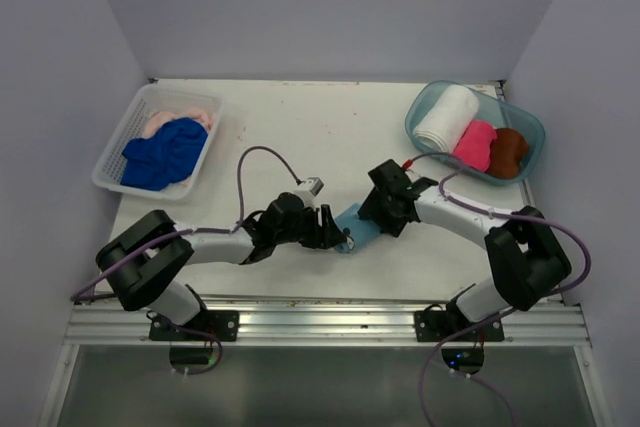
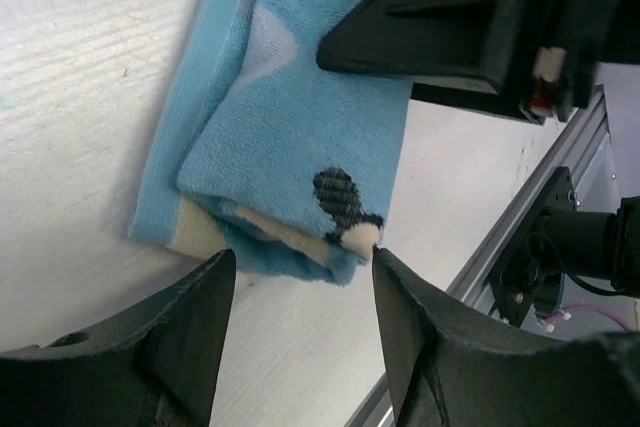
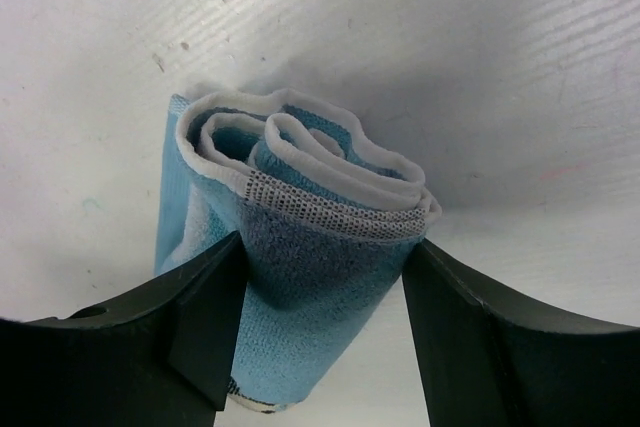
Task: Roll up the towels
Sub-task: Roll the towel
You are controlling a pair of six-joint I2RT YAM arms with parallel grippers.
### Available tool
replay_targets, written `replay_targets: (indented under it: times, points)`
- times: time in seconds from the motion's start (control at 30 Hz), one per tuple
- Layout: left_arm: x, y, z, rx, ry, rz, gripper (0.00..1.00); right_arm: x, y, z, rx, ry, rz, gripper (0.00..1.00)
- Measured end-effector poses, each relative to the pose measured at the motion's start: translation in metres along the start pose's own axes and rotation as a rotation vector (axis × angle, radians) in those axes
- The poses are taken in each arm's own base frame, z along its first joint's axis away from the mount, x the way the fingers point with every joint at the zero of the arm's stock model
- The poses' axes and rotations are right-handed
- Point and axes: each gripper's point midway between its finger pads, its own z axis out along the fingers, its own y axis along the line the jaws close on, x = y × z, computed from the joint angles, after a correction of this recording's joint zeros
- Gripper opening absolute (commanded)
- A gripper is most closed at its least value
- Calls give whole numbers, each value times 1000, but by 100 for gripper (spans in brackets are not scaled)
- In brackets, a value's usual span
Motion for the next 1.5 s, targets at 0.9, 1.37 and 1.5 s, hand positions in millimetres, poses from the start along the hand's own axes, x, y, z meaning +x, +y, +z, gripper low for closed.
replay_targets:
  times: [0.9,1.37,1.5]
  points:
    - [-9,-29,21,-135,-32,454,74,-6,13,5,145,92,-168,63]
    - [-10,-25,27,-135,-20,448,73,6,11,3,90,124,-157,75]
    - [-22,-20,10,-109,-40,370,73,10,10,4,72,133,-154,79]
